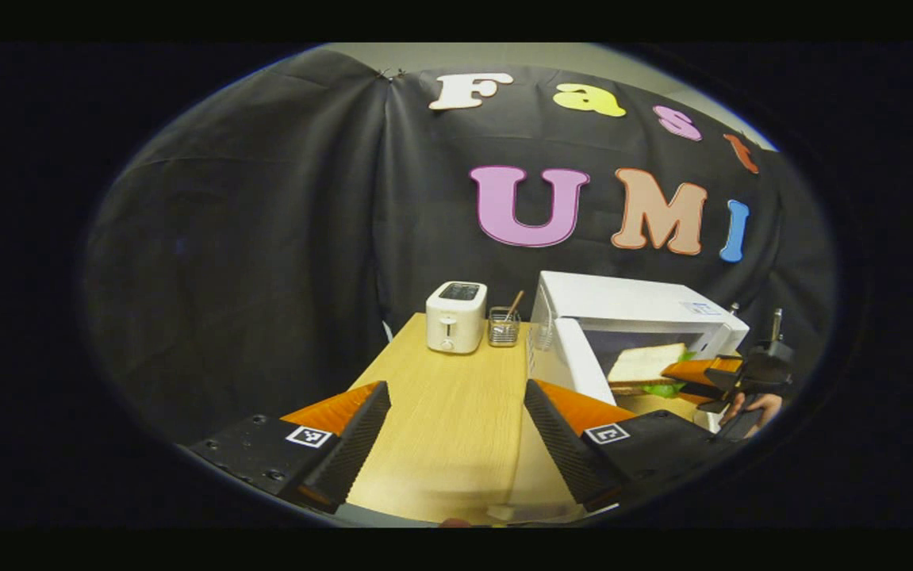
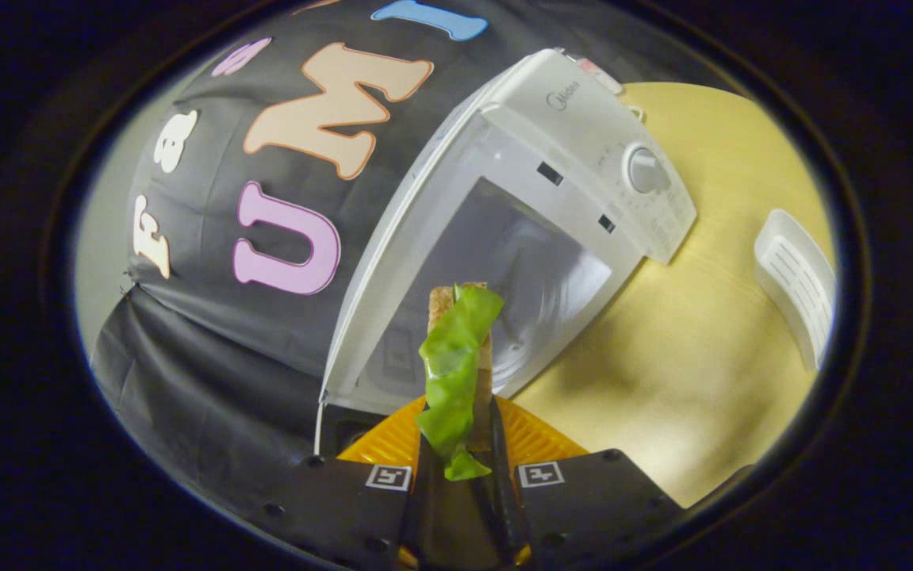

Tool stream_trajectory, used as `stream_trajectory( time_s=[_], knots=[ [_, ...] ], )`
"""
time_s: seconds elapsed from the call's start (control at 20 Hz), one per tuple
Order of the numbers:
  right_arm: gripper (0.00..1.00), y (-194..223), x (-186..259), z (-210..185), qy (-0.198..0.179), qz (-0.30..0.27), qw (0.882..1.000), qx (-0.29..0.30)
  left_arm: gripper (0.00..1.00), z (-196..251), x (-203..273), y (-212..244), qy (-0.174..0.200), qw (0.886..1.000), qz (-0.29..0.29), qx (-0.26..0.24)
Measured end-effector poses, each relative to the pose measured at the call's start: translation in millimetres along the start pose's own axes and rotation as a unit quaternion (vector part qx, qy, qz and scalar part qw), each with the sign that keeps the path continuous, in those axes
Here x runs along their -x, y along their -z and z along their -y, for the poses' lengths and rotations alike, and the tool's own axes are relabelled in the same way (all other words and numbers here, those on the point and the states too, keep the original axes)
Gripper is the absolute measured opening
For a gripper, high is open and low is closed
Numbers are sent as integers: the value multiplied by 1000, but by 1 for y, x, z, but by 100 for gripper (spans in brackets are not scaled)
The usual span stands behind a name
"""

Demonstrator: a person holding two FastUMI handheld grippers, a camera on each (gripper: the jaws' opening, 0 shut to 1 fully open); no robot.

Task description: Open the microwave oven with the left hand, put the food in, and close the microwave oven.

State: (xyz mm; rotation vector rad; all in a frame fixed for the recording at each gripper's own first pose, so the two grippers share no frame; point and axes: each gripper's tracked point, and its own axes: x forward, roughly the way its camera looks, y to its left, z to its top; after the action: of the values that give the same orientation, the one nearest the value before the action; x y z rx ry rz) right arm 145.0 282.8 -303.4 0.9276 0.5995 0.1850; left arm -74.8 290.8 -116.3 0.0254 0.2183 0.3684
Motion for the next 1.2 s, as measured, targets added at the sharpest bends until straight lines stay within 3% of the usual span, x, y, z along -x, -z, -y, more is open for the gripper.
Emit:
stream_trajectory(
  time_s=[0.25,0.3,0.35,0.4,0.5,0.55,0.6,0.65,1.05,1.2],
  knots=[
    [34,-9,-35,6,18,15,1000,18,100,-10,-6,6,-10,1000,-10,3],
    [27,-9,-40,7,19,14,1000,21,100,-12,-7,6,-13,1000,-11,2],
    [27,-10,-46,7,20,13,999,23,100,-15,-9,8,-17,1000,-15,0],
    [34,-9,-51,7,21,12,999,26,100,-16,-9,9,-18,1000,-17,-1],
    [34,-10,-60,4,15,15,999,29,100,-18,-10,11,-22,1000,-21,-3],
    [27,-11,-66,4,15,17,999,31,99,-19,-10,12,-24,999,-23,-3],
    [27,-11,-69,4,17,18,999,34,99,-18,-10,12,-24,999,-24,-1],
    [34,-12,-75,6,20,19,999,38,100,-19,-10,12,-26,999,-24,2],
    [34,-19,-101,22,49,37,996,69,99,-25,-9,23,-36,999,-38,13],
    [34,-24,-102,32,74,45,990,109,99,-25,-9,26,-35,998,-44,17]
  ],
)
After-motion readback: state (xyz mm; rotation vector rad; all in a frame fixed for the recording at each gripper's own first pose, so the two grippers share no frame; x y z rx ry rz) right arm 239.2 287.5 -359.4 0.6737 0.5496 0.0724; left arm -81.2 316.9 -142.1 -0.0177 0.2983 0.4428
